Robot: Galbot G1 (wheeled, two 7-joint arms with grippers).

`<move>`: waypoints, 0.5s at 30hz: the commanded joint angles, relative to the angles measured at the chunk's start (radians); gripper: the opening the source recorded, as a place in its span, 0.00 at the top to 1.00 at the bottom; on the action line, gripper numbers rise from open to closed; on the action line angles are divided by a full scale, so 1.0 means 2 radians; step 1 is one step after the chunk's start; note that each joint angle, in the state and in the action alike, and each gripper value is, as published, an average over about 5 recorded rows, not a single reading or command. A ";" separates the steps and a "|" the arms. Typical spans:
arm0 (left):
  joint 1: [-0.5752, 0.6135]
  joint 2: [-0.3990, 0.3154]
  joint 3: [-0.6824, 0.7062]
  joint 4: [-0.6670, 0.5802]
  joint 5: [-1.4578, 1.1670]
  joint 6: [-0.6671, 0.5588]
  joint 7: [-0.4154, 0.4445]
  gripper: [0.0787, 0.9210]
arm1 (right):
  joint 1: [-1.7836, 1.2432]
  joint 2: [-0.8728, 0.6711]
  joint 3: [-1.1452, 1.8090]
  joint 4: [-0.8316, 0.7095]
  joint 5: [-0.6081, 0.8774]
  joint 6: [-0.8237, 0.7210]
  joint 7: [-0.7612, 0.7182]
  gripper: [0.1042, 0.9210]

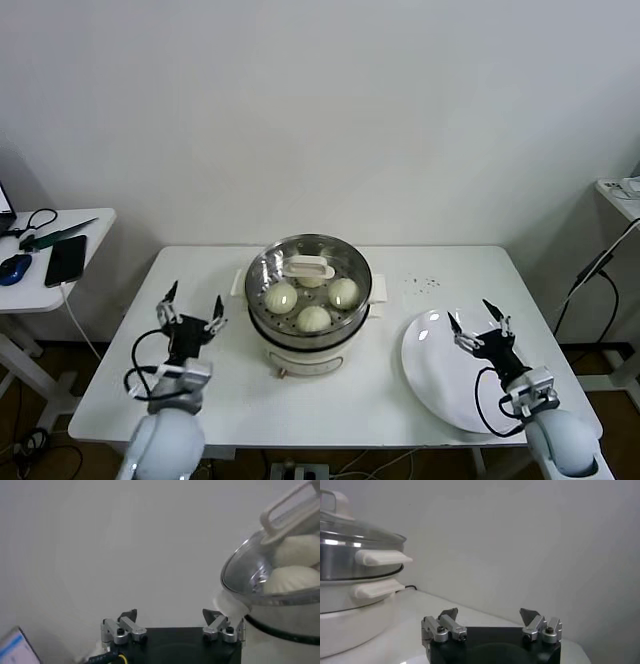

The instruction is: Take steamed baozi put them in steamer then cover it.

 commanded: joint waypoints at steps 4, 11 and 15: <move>0.081 -0.014 -0.088 0.080 -0.261 -0.209 -0.002 0.12 | -0.012 0.013 0.007 0.002 0.005 0.007 0.002 0.12; 0.095 -0.020 -0.094 0.073 -0.258 -0.214 0.004 0.12 | -0.014 0.020 0.013 0.004 0.016 0.006 0.004 0.12; 0.099 -0.022 -0.102 0.070 -0.251 -0.214 0.013 0.12 | -0.016 0.022 0.015 0.004 0.017 0.005 0.005 0.12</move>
